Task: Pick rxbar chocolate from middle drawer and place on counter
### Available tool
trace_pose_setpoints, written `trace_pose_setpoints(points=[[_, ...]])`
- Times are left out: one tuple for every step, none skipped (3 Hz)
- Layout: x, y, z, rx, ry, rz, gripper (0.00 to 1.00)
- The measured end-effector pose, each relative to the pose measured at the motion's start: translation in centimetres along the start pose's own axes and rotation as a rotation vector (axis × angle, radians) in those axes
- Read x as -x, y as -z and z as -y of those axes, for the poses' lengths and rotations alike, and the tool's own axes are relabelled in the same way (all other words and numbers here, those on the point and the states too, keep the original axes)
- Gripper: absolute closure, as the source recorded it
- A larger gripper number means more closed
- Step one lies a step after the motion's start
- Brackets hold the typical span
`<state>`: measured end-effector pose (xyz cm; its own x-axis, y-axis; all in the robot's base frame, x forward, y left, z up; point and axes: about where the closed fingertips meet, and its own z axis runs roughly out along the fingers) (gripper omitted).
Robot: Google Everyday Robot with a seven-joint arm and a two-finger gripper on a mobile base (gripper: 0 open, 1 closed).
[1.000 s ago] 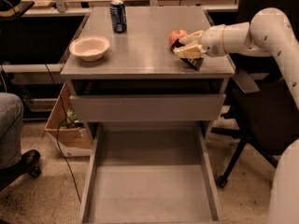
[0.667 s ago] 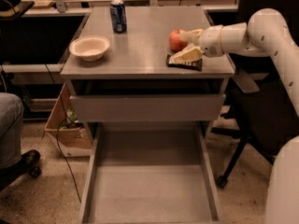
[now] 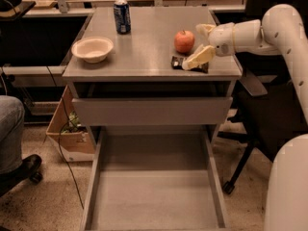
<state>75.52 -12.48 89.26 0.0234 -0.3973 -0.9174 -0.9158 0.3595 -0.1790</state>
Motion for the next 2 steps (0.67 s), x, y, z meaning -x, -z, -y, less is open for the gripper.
trace_pose_setpoints(points=[[-0.2,5.1,-0.4,0.014,-0.003,-0.014,0.00],[-0.3,13.0,-1.0,-0.052,0.000,-0.034,0.00]])
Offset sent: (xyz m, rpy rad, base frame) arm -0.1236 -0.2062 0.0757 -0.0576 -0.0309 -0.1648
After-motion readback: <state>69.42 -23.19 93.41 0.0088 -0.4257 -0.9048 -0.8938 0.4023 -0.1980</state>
